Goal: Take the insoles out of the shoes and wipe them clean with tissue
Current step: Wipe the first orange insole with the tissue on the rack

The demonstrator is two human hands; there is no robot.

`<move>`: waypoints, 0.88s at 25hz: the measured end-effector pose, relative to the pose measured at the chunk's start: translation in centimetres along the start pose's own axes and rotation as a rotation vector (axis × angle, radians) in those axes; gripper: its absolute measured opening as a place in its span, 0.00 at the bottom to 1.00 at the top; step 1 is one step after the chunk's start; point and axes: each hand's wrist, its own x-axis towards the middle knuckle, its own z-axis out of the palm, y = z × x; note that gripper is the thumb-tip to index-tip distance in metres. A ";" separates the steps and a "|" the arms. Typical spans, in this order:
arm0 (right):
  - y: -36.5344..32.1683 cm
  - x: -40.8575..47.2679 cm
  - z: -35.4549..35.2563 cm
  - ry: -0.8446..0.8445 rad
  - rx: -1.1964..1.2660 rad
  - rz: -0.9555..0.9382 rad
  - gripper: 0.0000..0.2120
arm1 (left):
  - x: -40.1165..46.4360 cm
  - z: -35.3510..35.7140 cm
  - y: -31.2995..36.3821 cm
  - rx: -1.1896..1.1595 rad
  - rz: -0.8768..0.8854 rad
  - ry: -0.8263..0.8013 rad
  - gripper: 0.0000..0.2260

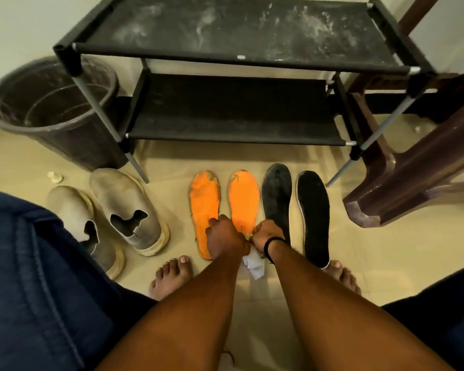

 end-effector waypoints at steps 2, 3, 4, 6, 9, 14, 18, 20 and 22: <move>-0.8 0.6 0.2 0.007 -0.062 -0.007 0.13 | 0.3 0.3 0.3 -0.035 -0.029 -0.012 0.14; -1.0 0.6 0.1 0.009 -0.087 -0.013 0.14 | 0.5 0.4 0.4 -0.064 -0.043 -0.013 0.12; -1.1 0.8 0.1 0.009 -0.107 -0.021 0.14 | 0.6 0.4 0.5 -0.092 -0.052 -0.019 0.11; -0.9 1.0 0.1 0.013 -0.176 -0.042 0.15 | 0.8 0.2 0.8 -0.141 -0.070 -0.058 0.10; -0.9 0.3 -0.6 0.034 -0.270 -0.078 0.14 | 0.1 -1.4 1.9 -0.110 -0.053 -0.100 0.10; -3.7 -3.0 -5.0 0.126 -0.315 -0.253 0.10 | -1.9 -6.5 3.5 0.063 0.073 -0.034 0.12; -7.8 -6.9 -10.8 0.082 -0.333 -0.448 0.06 | -3.0 -14.1 7.6 0.255 0.350 0.000 0.13; -9.9 -9.5 -13.7 0.060 -0.382 -0.526 0.09 | -3.2 -19.1 10.4 0.241 0.489 0.020 0.09; -11.8 -12.1 -16.0 0.044 -0.387 -0.598 0.10 | -3.7 -24.2 12.5 0.192 0.659 -0.026 0.06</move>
